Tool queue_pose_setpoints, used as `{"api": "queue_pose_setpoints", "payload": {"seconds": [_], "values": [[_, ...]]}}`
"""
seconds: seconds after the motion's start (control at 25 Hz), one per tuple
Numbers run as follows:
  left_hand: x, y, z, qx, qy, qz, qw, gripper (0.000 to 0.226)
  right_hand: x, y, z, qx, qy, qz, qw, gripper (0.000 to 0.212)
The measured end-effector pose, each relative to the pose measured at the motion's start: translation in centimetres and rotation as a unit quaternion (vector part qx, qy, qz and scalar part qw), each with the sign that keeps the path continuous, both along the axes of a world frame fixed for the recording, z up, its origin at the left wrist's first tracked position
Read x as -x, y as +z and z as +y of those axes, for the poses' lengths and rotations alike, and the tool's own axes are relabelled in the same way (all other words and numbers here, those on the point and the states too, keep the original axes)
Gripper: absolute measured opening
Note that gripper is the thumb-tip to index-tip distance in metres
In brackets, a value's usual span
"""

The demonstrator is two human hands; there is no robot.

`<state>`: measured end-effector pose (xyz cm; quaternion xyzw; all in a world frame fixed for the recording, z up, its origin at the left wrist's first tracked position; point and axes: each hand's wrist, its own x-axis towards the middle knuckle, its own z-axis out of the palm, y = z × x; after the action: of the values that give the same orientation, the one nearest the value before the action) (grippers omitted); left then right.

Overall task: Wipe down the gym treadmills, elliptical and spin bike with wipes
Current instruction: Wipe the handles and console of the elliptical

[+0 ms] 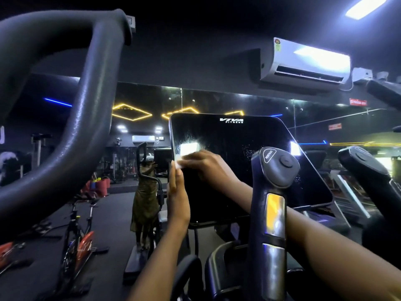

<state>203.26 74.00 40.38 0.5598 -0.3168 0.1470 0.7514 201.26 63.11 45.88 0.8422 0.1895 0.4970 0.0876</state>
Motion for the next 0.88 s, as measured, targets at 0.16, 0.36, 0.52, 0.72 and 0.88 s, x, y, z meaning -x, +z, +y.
{"api": "queue_pose_setpoints", "payload": {"seconds": [0.16, 0.36, 0.52, 0.72, 0.88], "values": [[-0.6, -0.3, -0.2, 0.065, -0.105, 0.043, 0.991, 0.067, 3.4, -4.6, 0.5, 0.010, 0.056, 0.023, 0.998, 0.030], [0.1, -0.2, 0.0, 0.065, -0.082, 0.006, 0.995, 0.051, 6.1, -8.0, -2.5, 0.024, 0.069, 0.135, 0.988, 0.030], [-1.2, -0.5, -0.6, 0.057, -0.074, -0.003, 0.996, 0.051, 9.6, -6.4, -1.9, -0.022, 0.134, 0.144, 0.980, 0.028], [-1.9, -0.7, -1.0, 0.042, -0.055, -0.004, 0.998, 0.047, 2.5, 0.8, -8.7, -0.194, 0.053, 0.101, 0.974, 0.102], [-1.5, -0.5, -0.9, 0.036, -0.051, -0.019, 0.998, 0.047, 1.7, -1.0, -6.6, -0.133, -0.068, 0.018, 0.989, 0.037]]}}
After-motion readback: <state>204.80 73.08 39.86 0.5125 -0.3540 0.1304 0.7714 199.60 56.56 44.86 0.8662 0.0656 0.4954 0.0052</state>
